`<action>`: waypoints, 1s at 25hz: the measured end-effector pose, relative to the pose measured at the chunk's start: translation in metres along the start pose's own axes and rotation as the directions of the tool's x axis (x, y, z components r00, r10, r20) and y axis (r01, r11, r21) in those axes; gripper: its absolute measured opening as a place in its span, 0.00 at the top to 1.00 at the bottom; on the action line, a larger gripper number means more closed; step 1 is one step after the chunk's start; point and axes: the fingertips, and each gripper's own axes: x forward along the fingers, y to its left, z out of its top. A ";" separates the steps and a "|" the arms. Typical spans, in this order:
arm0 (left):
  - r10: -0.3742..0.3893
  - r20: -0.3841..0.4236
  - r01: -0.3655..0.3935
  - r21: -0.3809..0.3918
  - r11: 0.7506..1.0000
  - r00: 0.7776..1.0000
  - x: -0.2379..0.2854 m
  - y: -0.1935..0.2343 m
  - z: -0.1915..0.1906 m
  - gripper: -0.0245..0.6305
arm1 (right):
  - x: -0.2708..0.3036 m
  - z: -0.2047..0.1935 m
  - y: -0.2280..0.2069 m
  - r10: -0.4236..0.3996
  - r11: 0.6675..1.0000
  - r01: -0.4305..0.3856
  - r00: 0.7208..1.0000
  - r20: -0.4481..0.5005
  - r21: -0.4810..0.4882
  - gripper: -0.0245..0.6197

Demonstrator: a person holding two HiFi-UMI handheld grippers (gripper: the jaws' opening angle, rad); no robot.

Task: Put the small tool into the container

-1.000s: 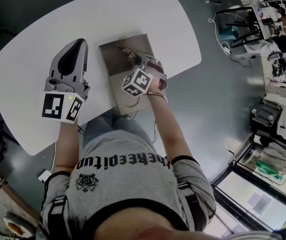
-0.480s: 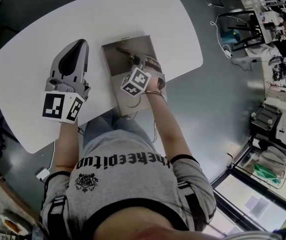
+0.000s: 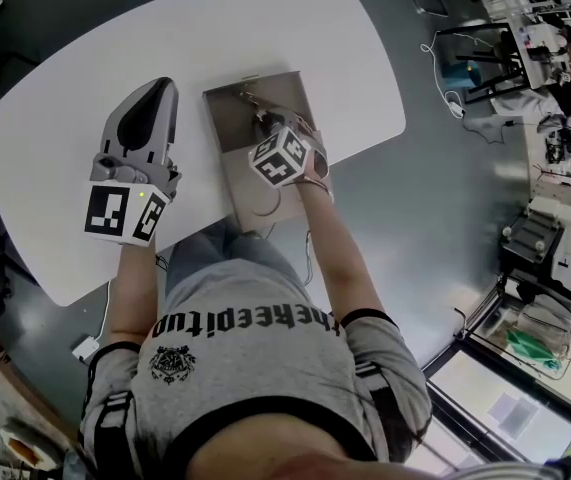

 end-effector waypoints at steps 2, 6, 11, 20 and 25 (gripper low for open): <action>-0.001 -0.001 0.001 0.002 1.000 1.000 0.001 0.001 0.000 0.94 | -0.003 0.005 -0.001 0.035 0.995 -0.038 0.999 0.039 0.092 0.79; -0.006 -0.001 0.006 0.004 1.000 1.000 0.000 -0.004 0.000 0.94 | -0.015 0.010 -0.002 0.074 0.953 -0.114 0.986 0.148 0.280 0.79; -0.017 0.001 0.017 0.012 1.000 1.000 0.004 -0.018 -0.002 0.94 | -0.037 0.012 -0.015 0.041 0.871 -0.173 0.958 0.283 0.460 0.96; -0.019 0.016 0.019 0.032 0.999 1.000 0.000 -0.055 0.008 0.94 | -0.098 0.012 -0.030 -0.059 0.848 -0.182 0.901 0.429 0.498 0.96; -0.009 0.019 0.008 0.037 0.999 1.000 -0.006 -0.076 0.011 0.94 | -0.124 0.001 -0.037 -0.122 0.838 -0.164 0.873 0.472 0.521 0.96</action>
